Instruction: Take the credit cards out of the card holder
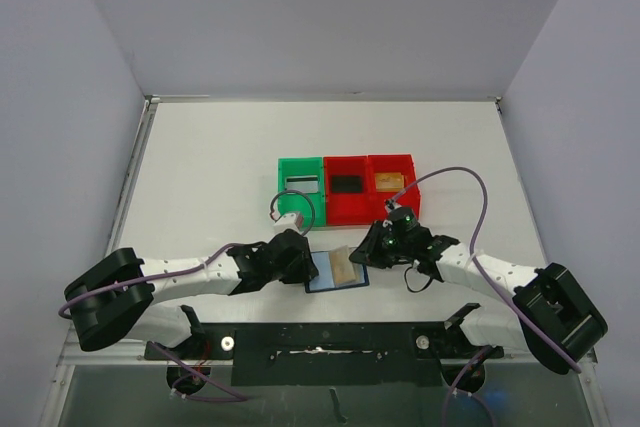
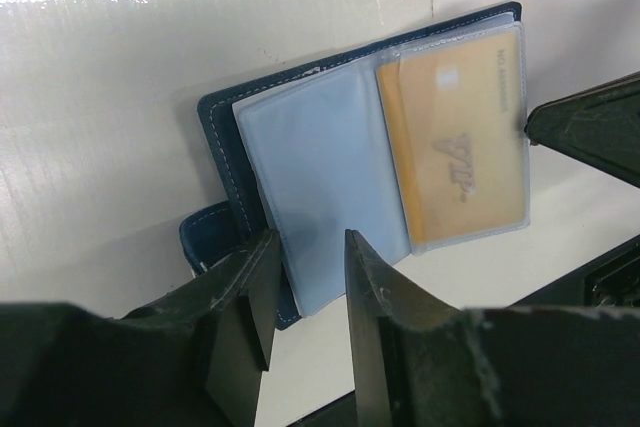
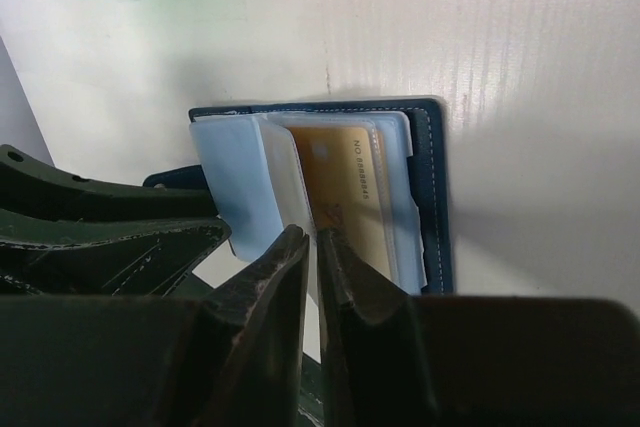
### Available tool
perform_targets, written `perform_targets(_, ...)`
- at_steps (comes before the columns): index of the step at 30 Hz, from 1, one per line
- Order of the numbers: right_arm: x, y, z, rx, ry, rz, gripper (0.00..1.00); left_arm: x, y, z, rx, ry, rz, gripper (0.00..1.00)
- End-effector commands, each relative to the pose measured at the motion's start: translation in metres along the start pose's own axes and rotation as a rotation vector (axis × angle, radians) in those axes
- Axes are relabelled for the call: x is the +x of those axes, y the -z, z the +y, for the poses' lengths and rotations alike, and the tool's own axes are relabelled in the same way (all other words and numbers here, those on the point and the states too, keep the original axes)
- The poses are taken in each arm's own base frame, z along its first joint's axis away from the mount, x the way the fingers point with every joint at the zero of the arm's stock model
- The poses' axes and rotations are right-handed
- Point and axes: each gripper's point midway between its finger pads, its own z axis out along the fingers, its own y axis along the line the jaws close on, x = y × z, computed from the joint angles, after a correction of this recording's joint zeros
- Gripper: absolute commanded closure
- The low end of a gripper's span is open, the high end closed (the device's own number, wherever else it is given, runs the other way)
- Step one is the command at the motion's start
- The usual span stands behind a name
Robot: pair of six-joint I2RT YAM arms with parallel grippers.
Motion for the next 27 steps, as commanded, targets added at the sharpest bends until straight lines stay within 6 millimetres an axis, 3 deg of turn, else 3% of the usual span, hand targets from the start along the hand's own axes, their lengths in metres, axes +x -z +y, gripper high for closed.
perform_targets(1,-0.009,0.005,0.023,-0.044,0.049,-0.015,0.88,-0.005,0.000,-0.009,0.028,0.002,-0.010,0.71)
perform_targets(10,-0.005,0.006,0.038,-0.114,0.055,0.011,0.79,-0.004,-0.001,-0.011,0.029,-0.009,0.005,0.75)
perform_targets(16,-0.004,0.007,0.049,-0.180,0.039,0.016,0.83,-0.004,-0.001,-0.013,0.031,-0.014,0.008,0.77)
perform_targets(20,-0.004,0.007,0.047,-0.166,0.040,0.015,0.92,-0.004,0.000,-0.013,0.029,-0.015,0.009,0.78)
perform_targets(25,-0.006,0.008,0.044,-0.140,0.051,0.007,0.94,-0.005,0.000,-0.014,0.030,-0.017,0.008,0.78)
perform_targets(27,-0.006,0.009,0.048,-0.157,0.055,0.007,0.91,-0.005,0.000,-0.014,0.031,-0.017,0.007,0.78)
